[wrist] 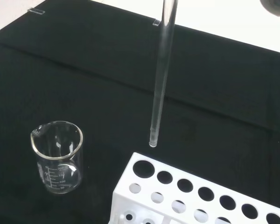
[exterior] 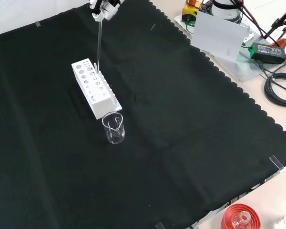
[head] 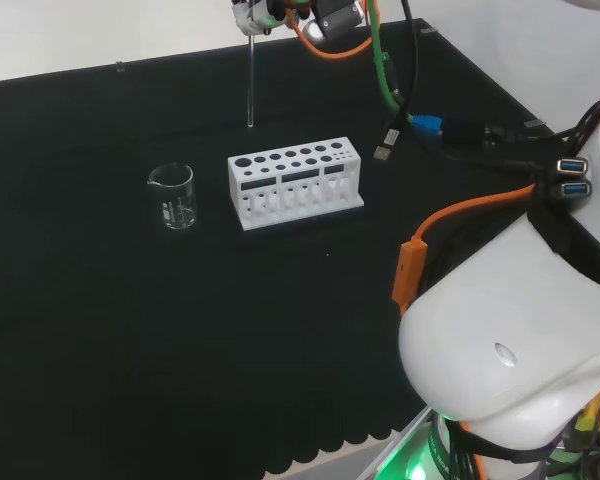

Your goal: Stir in the beaker to the left of the white test tube rack with the glass rod.

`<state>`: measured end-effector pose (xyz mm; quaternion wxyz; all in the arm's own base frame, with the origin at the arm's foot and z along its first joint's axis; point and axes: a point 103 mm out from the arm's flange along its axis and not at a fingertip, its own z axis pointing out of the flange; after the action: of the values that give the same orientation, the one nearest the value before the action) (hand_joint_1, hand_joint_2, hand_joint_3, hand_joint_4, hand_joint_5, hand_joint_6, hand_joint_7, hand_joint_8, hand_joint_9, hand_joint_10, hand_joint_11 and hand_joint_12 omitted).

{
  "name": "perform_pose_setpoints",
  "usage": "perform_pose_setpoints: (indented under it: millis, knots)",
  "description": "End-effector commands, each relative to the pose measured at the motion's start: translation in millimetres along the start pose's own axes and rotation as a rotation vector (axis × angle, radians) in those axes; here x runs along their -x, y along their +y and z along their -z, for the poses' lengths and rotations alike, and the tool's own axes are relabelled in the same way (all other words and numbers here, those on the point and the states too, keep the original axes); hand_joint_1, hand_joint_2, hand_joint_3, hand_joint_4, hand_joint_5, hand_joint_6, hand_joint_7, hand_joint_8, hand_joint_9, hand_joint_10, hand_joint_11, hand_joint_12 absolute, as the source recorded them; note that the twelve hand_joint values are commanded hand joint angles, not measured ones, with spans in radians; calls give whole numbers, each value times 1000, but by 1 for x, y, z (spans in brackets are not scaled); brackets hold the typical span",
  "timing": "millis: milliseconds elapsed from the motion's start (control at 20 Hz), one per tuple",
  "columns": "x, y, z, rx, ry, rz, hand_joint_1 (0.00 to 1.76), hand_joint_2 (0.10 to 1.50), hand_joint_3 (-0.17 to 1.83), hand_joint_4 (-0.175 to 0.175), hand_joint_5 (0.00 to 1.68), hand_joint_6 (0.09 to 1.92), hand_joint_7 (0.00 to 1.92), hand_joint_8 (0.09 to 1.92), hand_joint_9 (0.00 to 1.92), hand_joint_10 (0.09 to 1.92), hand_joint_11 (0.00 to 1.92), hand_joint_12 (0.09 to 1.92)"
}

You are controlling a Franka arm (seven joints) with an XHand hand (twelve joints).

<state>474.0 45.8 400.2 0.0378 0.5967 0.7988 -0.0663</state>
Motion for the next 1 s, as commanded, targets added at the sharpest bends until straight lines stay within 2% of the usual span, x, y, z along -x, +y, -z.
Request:
perform_pose_setpoints:
  millis: [50, 300, 700, 1000]
  knots:
    - [-2, -5, 3, 1, -3, -9, 1173, 1192, -175, -175, 1002, 1013, 1554, 648, 1784, 359, 1649, 777]
    - [-7, -3, 7, 2, -5, -2, 1174, 1191, -175, -175, 1004, 1011, 1557, 646, 1785, 359, 1649, 779]
    - [-24, 12, 17, 23, 6, 72, 1174, 1190, -175, -175, 1006, 1008, 1560, 642, 1786, 359, 1649, 782]
    - [-47, 26, 22, 27, 4, 136, 1174, 1189, -175, -175, 1007, 1006, 1563, 639, 1786, 358, 1650, 784]
